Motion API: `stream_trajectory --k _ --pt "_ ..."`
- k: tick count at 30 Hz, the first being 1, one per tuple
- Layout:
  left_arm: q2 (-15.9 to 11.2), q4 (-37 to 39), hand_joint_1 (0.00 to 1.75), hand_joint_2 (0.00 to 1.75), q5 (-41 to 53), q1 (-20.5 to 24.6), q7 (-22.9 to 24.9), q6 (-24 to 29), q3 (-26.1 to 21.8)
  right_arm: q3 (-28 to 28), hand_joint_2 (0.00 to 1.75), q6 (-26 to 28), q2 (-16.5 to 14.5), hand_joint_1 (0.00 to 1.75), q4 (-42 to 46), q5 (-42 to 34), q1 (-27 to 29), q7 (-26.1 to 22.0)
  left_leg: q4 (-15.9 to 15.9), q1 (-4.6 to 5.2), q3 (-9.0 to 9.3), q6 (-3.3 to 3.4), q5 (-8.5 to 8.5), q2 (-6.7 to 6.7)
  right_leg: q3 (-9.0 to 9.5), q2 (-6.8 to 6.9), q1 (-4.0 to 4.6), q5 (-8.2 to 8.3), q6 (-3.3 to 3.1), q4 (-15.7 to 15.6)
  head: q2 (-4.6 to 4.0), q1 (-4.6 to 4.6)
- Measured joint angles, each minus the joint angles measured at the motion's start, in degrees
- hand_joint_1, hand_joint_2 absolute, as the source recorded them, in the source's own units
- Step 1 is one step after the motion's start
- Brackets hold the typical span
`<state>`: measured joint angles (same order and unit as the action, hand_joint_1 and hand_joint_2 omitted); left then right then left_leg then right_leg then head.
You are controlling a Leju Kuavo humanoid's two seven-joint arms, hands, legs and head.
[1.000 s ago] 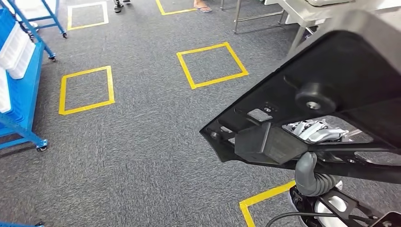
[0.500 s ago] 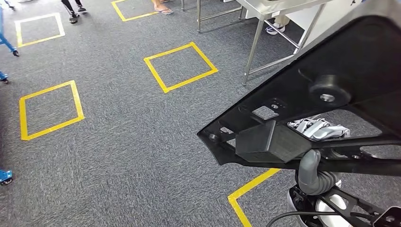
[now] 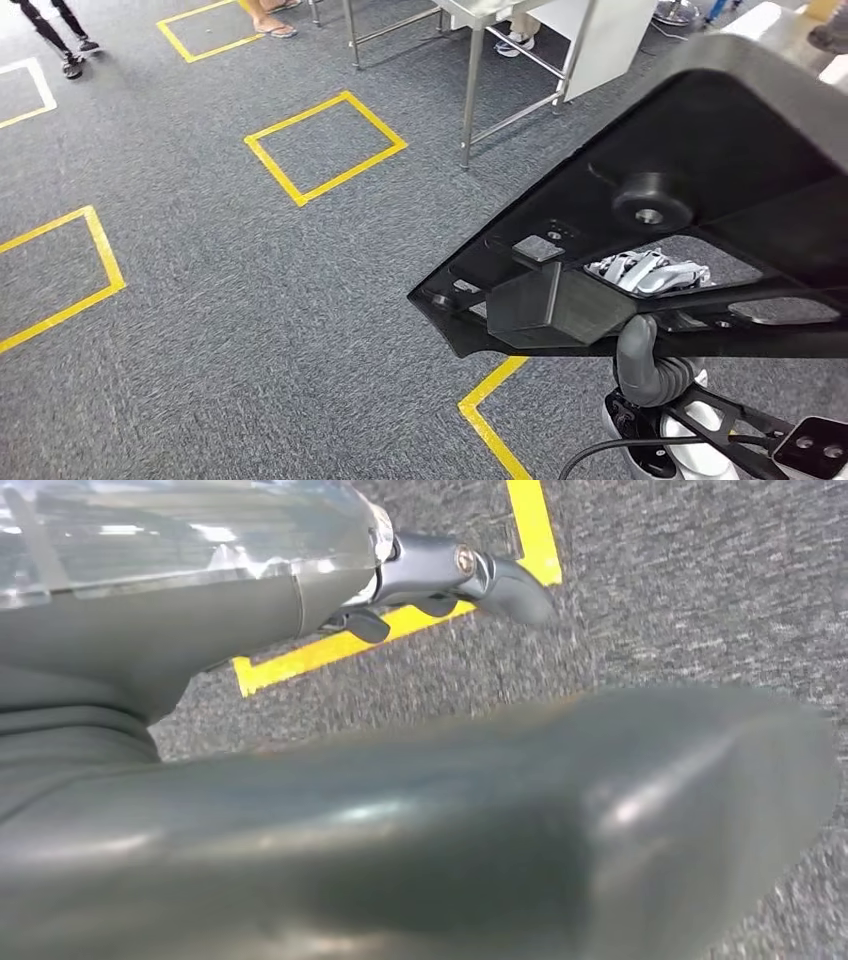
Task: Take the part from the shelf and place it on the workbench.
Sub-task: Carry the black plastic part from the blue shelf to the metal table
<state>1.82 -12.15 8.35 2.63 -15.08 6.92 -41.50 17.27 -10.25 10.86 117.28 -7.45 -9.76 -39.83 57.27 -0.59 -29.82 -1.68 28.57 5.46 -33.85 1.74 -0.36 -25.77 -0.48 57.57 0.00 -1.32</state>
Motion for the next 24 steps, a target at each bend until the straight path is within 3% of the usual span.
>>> stream_trajectory --k 2,4,5,6,7,8,10,12,14,15,17,18,20,21,22,24 --pt "0.1 0.0 0.00 0.00 0.0 0.0 0.0 0.0 0.0 0.2 1.75 0.0 -0.2 1.75 -0.2 0.0 -0.2 0.0 4.9 -0.22 -1.96 -0.38 3.00 -2.77 0.33 -1.20 -0.31 0.19 -0.68 -0.4 0.00 0.23" --pt "0.1 0.0 0.00 0.00 0.0 -0.2 0.0 0.0 -0.1 0.5 1.75 0.0 -0.4 1.75 -0.4 0.0 -0.3 0.0 13.1 -0.23 -6.02 -0.48 6.65 -4.75 0.35 -2.60 -0.12 0.18 -1.02 -0.4 0.00 0.42" --pt "0.1 0.0 0.00 0.00 0.0 -0.3 0.0 0.0 -0.1 0.6 1.75 0.0 -0.5 1.75 -0.6 0.0 -0.3 0.0 16.0 -0.22 -7.65 -0.46 7.35 -5.00 0.37 -3.38 0.01 0.17 -1.07 -0.4 0.00 0.44" --pt "0.1 0.0 0.00 0.00 0.0 -0.4 0.0 0.0 -0.1 0.7 1.75 -0.1 -0.5 1.75 -0.7 0.1 -0.3 0.0 16.9 -0.19 -8.41 -0.35 6.90 -5.09 0.44 -4.16 0.14 0.15 -1.10 -0.4 0.00 0.43" --pt "0.1 0.0 0.00 0.00 0.0 -0.4 0.0 -0.1 -0.1 0.8 1.75 -0.2 -0.5 1.75 -0.8 0.1 -0.3 0.0 15.7 -0.17 -8.17 -0.16 5.43 -5.19 0.55 -4.89 0.23 0.14 -1.10 -0.3 0.00 0.44" --pt "0.1 0.0 0.00 0.00 0.0 -0.4 -0.1 -0.2 -0.1 0.9 1.75 -0.3 -0.5 1.75 -0.9 0.3 -0.3 0.0 12.1 -0.13 -6.78 0.16 2.93 -5.76 0.69 -5.65 0.31 0.12 -1.09 -0.3 0.00 0.44" --pt "0.1 0.0 0.00 0.00 0.1 -0.4 -0.6 -0.8 -0.1 1.2 1.75 -0.4 -0.5 1.75 -1.0 0.7 -0.5 0.0 3.8 -0.13 -3.44 0.95 -0.97 -8.40 0.76 -7.08 0.38 0.08 -0.93 -0.2 0.00 0.39" --pt "0.0 0.0 0.00 0.00 0.3 -0.4 -1.0 -1.3 -0.1 1.7 1.75 -0.3 -0.5 1.75 -1.0 1.0 -0.7 0.0 -0.1 0.00 -1.80 1.48 -1.96 -10.01 0.38 -8.40 0.17 0.16 -0.33 -0.1 0.00 0.41" --pt "0.1 0.0 0.00 0.00 0.6 -0.2 -0.9 -1.4 -0.1 2.1 1.75 0.1 -0.5 1.75 -0.9 1.1 -0.7 0.1 -0.6 0.01 -1.51 1.80 -2.02 -9.01 0.01 -9.51 -0.05 0.32 0.47 -0.2 0.00 0.47" --pt "0.1 0.0 0.00 0.00 0.7 -0.1 -0.8 -1.3 -0.1 2.3 1.75 0.4 -0.5 1.75 -0.9 1.1 -0.8 0.1 -1.0 -0.10 -1.34 2.07 -2.21 -8.37 -0.21 -8.87 0.02 0.03 0.79 0.2 0.00 0.44" --pt "0.2 0.0 0.00 0.00 0.9 -0.1 -0.3 -1.0 -0.1 2.6 1.75 1.2 -0.4 1.75 -0.8 1.0 -1.1 0.1 -1.7 -0.36 -1.03 2.57 -2.55 -6.85 -2.03 -5.77 0.21 -2.27 1.25 3.9 0.00 0.16" --pt "0.2 0.0 0.00 0.00 1.0 -0.2 -0.1 -0.8 -0.1 2.8 1.75 1.5 -0.4 1.75 -0.9 1.0 -1.2 0.1 -1.8 -0.26 -0.97 2.71 -2.56 -6.06 -3.80 -3.90 0.15 -4.10 1.45 7.5 0.00 0.02" --pt "0.2 0.0 0.00 0.00 1.0 -0.4 0.4 -0.5 -0.1 3.4 1.75 2.1 -0.2 1.75 -1.1 0.8 -1.4 0.0 -1.7 -0.17 -0.97 2.76 -2.39 -4.45 -7.50 -2.48 -0.24 -6.73 1.91 14.6 0.00 -0.08" --pt "0.2 0.0 0.00 0.00 1.0 -0.4 0.5 -0.4 -0.1 3.6 1.75 2.3 -0.2 1.75 -1.3 0.8 -1.3 0.0 -1.6 -0.17 -0.93 2.70 -2.25 -3.67 -8.26 -2.21 -0.45 -6.60 2.12 15.9 0.00 -0.09" --pt "0.2 0.0 0.00 0.00 1.0 -0.4 0.7 -0.4 -0.1 3.9 1.75 2.5 -0.1 1.75 -1.5 0.9 -1.3 0.0 -1.5 -0.19 -0.85 2.60 -2.08 -2.94 -7.77 -1.95 -0.63 -5.37 2.29 14.8 0.00 -0.10" --pt "0.3 0.0 0.00 0.00 1.1 -0.3 0.9 -0.3 -0.1 4.3 1.75 2.9 -0.1 1.75 -1.8 1.0 -1.4 0.0 -1.2 -0.19 -0.52 2.21 -1.57 -1.71 -3.86 -0.22 -0.80 -1.57 2.36 7.0 0.00 -0.11"
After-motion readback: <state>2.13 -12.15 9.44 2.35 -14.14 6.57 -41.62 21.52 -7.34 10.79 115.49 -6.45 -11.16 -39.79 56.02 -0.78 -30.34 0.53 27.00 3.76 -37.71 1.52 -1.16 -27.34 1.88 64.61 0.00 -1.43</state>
